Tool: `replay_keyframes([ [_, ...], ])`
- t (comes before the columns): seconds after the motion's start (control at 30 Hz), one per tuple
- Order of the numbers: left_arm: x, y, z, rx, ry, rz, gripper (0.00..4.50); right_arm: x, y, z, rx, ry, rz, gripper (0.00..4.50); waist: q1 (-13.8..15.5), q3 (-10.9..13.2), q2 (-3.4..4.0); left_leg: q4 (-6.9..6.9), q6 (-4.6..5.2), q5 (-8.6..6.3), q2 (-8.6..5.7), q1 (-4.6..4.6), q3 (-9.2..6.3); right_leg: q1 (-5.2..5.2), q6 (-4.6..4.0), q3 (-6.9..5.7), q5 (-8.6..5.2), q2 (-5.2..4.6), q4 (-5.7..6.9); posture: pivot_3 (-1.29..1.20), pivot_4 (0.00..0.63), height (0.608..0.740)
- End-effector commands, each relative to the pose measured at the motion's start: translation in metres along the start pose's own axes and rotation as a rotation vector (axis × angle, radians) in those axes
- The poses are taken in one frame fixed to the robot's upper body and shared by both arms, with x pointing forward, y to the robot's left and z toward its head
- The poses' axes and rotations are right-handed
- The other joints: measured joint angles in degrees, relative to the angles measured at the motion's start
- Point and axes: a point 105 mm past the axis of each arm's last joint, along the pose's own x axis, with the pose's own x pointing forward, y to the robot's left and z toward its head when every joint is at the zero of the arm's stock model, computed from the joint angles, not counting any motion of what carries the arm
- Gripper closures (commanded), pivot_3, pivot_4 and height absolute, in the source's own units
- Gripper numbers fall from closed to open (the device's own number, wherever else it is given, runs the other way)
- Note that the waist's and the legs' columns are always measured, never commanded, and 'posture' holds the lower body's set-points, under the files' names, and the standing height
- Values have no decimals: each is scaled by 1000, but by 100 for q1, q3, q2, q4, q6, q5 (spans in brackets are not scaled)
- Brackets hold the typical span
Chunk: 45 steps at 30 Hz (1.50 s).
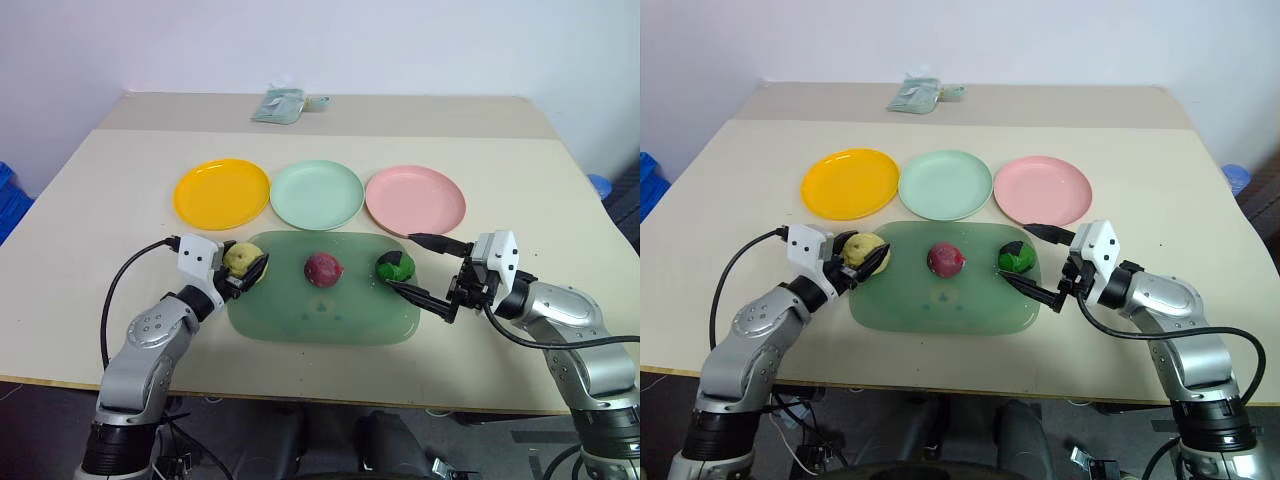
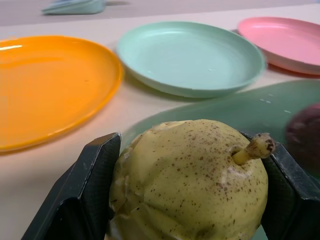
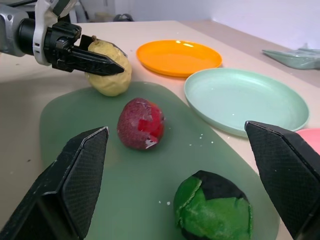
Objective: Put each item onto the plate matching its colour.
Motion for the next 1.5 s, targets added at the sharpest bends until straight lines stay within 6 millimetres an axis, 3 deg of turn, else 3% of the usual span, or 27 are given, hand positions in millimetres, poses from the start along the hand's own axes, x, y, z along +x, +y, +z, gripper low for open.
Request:
replay_keyframes([
  [0.03, 0, 8, 16, 17, -66, 38, 1439, 2, -2, 16, -36, -49, -15, 0, 4, 0, -1, 0, -22, 13, 0, -2, 0, 0, 0, 0, 0, 0, 0, 0, 150, 740],
  [0.17, 3, 17, 25, 2, -101, 92, 1439, 5, -4, 18, -29, -53, -27, 0, 6, 1, -1, 1, -21, 12, 0, -3, 0, 0, 0, 0, 0, 0, -1, 0, 150, 740],
  [0.43, 20, 56, 55, 4, -193, 291, 1439, 14, -19, 21, -15, -62, -90, 0, 5, 2, -3, 2, -26, 16, -1, -9, 1, -8, 1, 0, 1, 1, 1, 0, 150, 740],
  [0.63, 44, 84, 61, 32, -196, 453, 1439, 19, -26, 22, -3, -65, -135, 0, 5, 3, -6, 5, -28, 17, -3, -12, 0, -11, 3, 0, 2, 1, 4, 0, 150, 740],
  [0.83, 82, 93, 65, 1, -211, 513, 1439, 25, -34, 22, -4, -68, -174, 0, 13, 3, -10, 12, -29, 18, -6, -21, 0, -18, 7, -1, 4, 1, 6, 0, 150, 740],
  [0.97, 97, 97, 61, -48, -199, 519, 1439, 28, -38, 22, -6, -68, -186, 0, -27, 4, -11, 19, -28, 18, -7, -33, 0, -27, 11, -2, 6, 1, 7, 0, 150, 740],
  [1.03, 104, 93, 57, -53, -189, 473, 369, 29, -39, 22, -9, -67, -193, 0, -66, 4, -11, 23, -28, 18, -7, -40, 3, -37, 12, 0, 7, 1, 12, 0, 150, 740],
  [1.07, 105, 92, 56, -41, -184, 469, 56, 30, -40, 22, -10, -66, -194, 0, -94, 4, -11, 23, -28, 19, -7, -40, 3, -39, 12, 0, 7, 1, 13, 0, 150, 740],
  [1.3, 90, 96, 61, -52, -260, 488, 56, 33, -42, 18, 1, -27, -213, 0, -182, 4, -12, 28, -28, 19, -6, -42, 2, -43, 12, 0, 7, 1, 21, 0, 150, 740],
  [1.5, 42, 66, 79, 36, -394, 248, 56, 49, -36, 20, 69, -14, -176, 0, -311, 3, -10, 26, -29, 19, -3, -42, 5, -48, 10, 5, 7, 0, 26, 0, 150, 740],
])
